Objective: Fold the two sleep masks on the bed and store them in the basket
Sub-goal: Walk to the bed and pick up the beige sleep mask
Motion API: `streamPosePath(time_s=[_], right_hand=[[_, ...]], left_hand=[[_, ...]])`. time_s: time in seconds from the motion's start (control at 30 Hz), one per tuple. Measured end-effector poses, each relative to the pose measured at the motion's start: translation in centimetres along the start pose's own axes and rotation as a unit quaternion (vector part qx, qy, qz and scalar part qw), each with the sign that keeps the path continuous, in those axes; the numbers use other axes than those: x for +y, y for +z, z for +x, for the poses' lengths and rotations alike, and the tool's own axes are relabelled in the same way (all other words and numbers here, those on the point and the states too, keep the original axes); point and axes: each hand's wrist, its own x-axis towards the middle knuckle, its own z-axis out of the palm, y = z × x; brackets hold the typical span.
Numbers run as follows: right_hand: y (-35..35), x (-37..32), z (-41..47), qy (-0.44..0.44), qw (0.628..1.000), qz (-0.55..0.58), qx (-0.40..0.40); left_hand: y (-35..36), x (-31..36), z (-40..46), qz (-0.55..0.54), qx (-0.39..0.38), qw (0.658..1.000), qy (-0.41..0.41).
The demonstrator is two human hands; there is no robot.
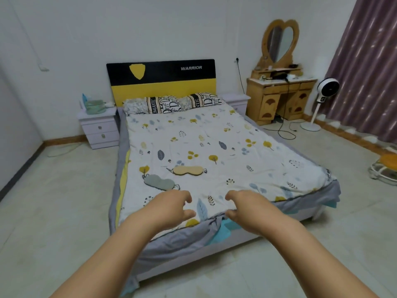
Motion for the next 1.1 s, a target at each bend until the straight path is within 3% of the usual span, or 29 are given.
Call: streamPosePath(time_s=[0.2,0.57,0.83,1.1], right_hand=[[-1.4,2.4,8.8,-0.038,0.999,-0.026,-0.025],[-0.6,0.3,24.8,-0.095,0.99,-0.048,-0.087],[-0.4,-2.7,37.1,-0.073,0.989,-0.036,-0.122],[1.3,-1.7,45.6,-0.034,0.985,-0.029,-0.165]], left_hand=[[-0.6,-0.4,7.4,-0.022,-0.015,0.999,-0.043],[-3.2,-7.8,19.8,-0.043,-0.038,0.993,-0.107],[-6.3,-15.7,30.0,-0.037,-0.073,0.989,-0.125],[-5.7,-19.2,38.5,-0.07,-0.119,0.983,-0.124]])
